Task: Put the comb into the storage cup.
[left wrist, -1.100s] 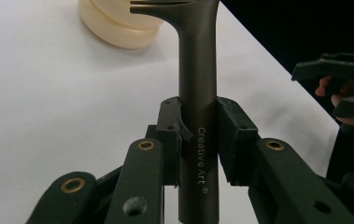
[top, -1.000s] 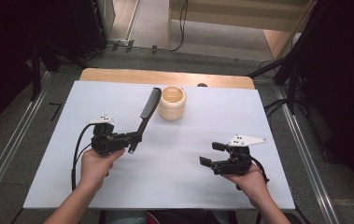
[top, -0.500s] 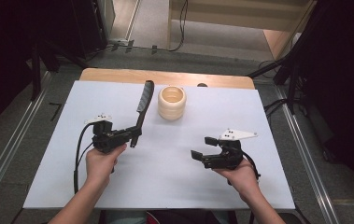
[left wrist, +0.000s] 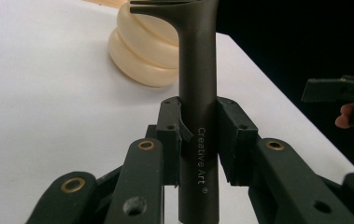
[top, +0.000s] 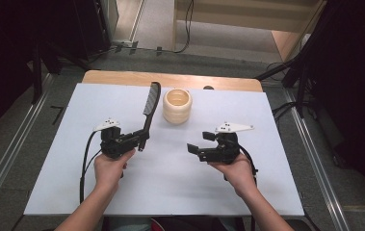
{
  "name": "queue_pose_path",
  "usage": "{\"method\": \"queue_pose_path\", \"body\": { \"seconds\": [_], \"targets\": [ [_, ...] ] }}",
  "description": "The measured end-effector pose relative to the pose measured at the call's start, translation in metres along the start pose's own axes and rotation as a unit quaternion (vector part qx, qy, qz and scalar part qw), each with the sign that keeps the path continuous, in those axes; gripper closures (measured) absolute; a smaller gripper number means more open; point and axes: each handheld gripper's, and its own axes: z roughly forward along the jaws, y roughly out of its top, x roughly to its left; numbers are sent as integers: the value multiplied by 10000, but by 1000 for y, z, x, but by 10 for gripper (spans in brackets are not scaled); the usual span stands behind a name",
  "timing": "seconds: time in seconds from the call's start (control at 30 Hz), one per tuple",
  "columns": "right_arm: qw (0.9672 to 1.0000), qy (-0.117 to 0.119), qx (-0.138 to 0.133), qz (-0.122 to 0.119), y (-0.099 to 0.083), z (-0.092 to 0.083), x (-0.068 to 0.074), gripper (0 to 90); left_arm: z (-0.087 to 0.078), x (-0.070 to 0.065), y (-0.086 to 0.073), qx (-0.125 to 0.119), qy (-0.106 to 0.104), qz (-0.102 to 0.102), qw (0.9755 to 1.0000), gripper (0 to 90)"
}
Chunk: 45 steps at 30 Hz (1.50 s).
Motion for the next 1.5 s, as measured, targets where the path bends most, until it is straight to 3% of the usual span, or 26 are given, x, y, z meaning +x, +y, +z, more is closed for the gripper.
{"method": "queue_pose_path", "body": {
  "seconds": [0.3,0.53,0.83,1.07,1.5],
  "targets": [
    [10000,8,-72,35,22,20,4,146,2,1,-2,39,-18,-70,10000,734],
    [9997,-80,55,226,33,36,-1,148,1,1,-2,53,-11,-104,9999,734],
    [9995,-126,-39,284,43,50,-4,148,1,2,-4,-8,-19,-123,9999,733],
    [9996,-141,-116,237,51,60,2,148,1,3,-5,-82,17,-148,9999,733],
    [9998,-101,9,193,61,84,16,184,0,2,-5,-132,-12,-137,9998,734]
  ]
}}
